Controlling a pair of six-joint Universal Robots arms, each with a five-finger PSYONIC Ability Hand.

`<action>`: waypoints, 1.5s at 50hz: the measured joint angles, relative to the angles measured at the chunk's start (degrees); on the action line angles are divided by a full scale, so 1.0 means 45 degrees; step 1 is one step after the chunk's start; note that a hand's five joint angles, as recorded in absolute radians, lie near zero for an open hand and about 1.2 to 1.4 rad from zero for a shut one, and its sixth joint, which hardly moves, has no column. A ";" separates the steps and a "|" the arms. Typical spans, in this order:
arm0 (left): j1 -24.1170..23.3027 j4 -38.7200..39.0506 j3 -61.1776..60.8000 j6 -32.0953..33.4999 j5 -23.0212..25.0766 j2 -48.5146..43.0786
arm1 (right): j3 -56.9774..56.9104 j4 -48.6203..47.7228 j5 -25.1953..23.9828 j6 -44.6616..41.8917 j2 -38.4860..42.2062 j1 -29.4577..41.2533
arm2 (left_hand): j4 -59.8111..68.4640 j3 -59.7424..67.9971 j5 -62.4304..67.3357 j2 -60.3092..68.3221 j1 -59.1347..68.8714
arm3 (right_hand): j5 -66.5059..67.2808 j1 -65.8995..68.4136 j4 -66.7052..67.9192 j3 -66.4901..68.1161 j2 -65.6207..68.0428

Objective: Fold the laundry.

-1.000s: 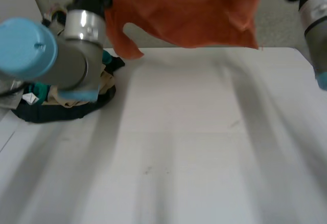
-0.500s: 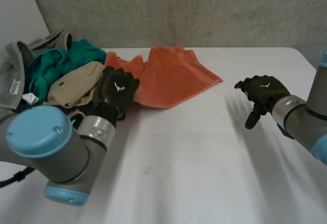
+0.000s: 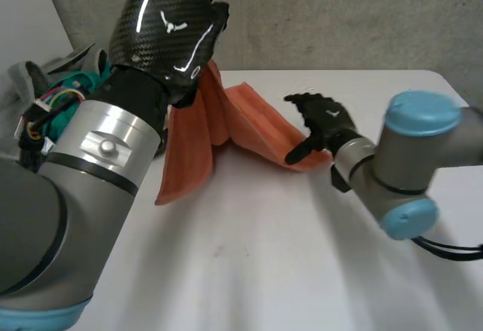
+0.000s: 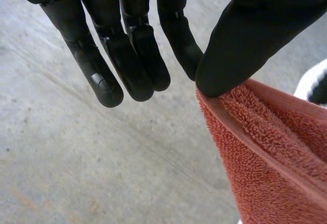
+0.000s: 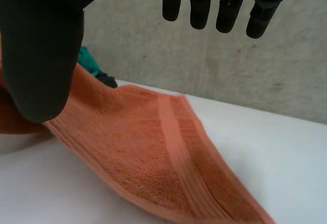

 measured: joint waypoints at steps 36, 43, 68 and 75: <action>0.0082 -0.0255 0.0990 0.0013 -0.0004 0.0511 | 0.3024 0.1186 -0.0165 -0.0225 -0.1580 -0.0175 | 0.0000 0.0000 0.0000 0.0001 0.0000 | -0.0001 0.0000 0.0000 0.0000 0.0000; 0.0054 -0.0380 0.1254 0.0002 -0.0015 0.0572 | 0.1424 0.0621 -0.0042 0.1049 0.0323 0.0800 | 0.0000 0.0000 0.0000 0.0001 0.0000 | 0.0004 0.0003 0.0024 0.0016 0.0019; 0.1748 -0.2296 -0.0405 0.0016 -0.0043 0.0495 | 0.1869 0.3690 -0.0060 -0.8471 -0.6466 -0.2333 | 0.0001 0.0000 0.0000 0.0000 0.0000 | 1.2003 1.1237 1.2577 1.2441 1.2241; 0.2448 -0.3078 -0.1236 -0.0216 0.0367 -0.0676 | 0.1126 0.7249 -0.0189 -1.0568 -0.7805 -0.2702 | 0.0000 0.0000 0.0000 0.0001 0.0000 | 1.2004 1.1237 1.2583 1.2441 1.2241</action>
